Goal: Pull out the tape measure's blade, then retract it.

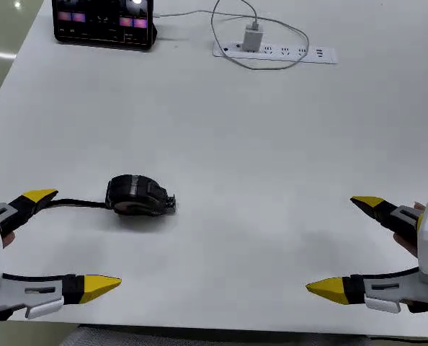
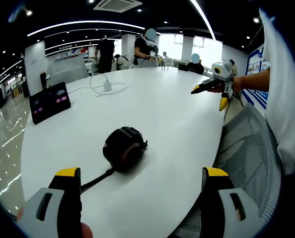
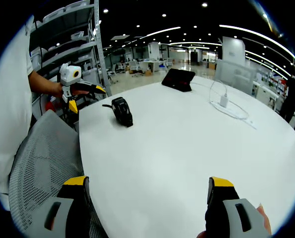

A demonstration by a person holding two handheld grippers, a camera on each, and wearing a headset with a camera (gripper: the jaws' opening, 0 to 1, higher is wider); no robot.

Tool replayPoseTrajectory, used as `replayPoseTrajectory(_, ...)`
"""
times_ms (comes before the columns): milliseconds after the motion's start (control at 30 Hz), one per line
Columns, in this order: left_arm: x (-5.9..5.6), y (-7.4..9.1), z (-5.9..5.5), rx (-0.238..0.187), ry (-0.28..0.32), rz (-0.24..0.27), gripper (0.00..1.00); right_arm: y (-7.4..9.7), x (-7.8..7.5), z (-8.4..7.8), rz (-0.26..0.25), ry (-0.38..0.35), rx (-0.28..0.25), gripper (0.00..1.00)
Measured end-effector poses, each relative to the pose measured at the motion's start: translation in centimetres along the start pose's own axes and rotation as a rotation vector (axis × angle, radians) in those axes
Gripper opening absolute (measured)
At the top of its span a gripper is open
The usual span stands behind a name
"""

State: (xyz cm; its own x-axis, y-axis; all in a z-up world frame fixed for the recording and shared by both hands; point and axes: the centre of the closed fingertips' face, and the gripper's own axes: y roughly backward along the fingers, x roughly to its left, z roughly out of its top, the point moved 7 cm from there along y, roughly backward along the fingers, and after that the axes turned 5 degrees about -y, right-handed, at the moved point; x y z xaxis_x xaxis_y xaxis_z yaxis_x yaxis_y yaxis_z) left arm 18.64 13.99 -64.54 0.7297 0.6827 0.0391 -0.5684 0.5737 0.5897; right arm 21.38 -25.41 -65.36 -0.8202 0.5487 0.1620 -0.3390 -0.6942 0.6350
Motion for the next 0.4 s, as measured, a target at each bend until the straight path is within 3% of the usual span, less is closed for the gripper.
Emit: replayPoseTrajectory(400, 0.00, -0.15, -0.21, 0.003, 0.018, -0.013, 0.99, 0.03, 0.24, -0.27, 0.010, -0.005, 0.010, 0.98)
